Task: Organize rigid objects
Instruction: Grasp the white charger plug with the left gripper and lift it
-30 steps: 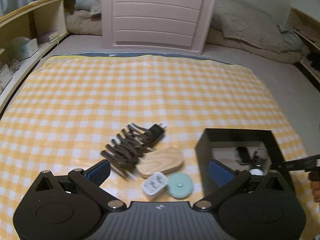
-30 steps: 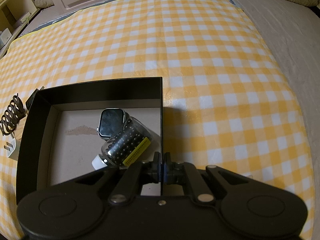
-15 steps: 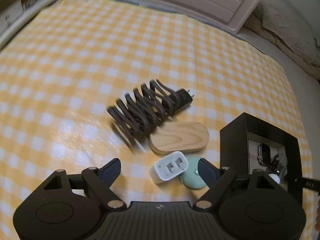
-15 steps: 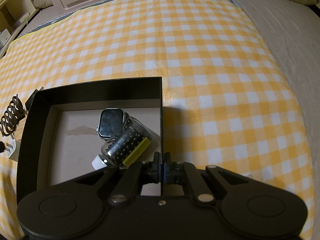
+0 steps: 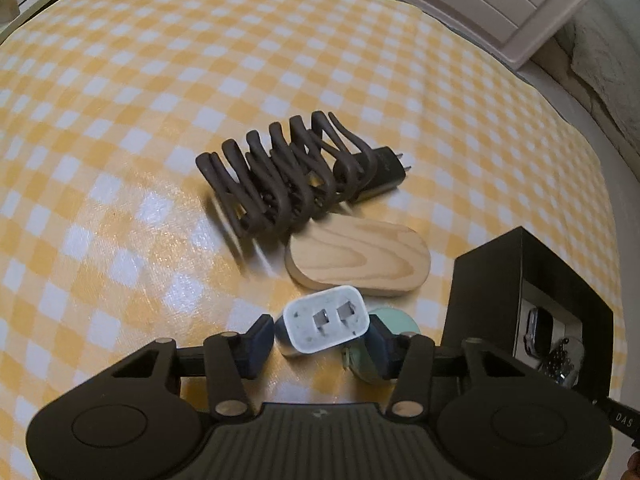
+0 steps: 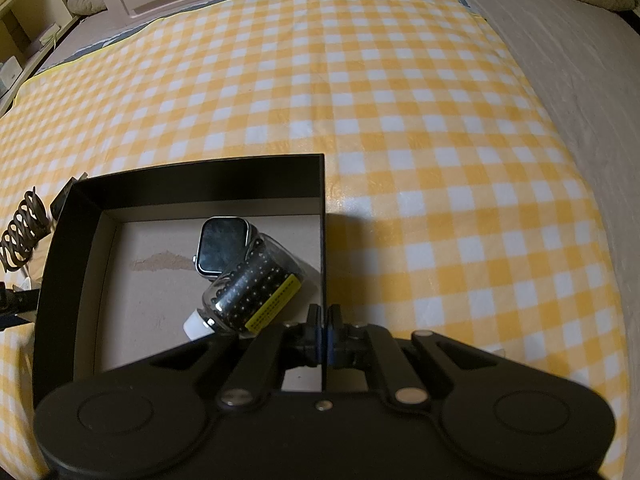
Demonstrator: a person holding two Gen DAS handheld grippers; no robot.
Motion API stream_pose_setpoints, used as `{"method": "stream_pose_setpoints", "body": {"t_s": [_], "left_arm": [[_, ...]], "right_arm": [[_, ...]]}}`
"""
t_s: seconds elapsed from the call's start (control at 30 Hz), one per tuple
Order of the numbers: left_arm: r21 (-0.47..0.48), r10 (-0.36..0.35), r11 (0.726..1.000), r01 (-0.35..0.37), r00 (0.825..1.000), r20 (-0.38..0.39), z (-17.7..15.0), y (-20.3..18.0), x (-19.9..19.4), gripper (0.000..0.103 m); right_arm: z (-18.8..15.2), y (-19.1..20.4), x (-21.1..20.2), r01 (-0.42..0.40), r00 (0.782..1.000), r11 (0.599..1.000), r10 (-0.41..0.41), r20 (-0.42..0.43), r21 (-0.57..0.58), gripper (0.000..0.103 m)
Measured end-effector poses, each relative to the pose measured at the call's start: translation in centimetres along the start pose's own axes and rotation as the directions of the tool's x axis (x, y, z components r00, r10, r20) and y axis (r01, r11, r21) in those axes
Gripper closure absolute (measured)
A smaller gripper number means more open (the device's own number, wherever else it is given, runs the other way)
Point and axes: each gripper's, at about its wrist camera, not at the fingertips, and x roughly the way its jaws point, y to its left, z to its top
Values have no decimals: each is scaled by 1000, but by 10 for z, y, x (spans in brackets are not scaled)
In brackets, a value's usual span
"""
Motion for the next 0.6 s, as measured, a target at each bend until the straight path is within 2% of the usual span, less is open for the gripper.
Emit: {"method": "stream_pose_setpoints", "body": {"t_s": [0.43,0.6], "left_arm": [[110,20,994,-25,999,49,-1,-5,-15,58],[95,26,995,-32,998,61,-1,-2,-17,58]], "right_arm": [[0,1,0,2,1000,1000,-2,0,0,100],[0,0,-2,1,1000,1000,-1,0,1,100]]}}
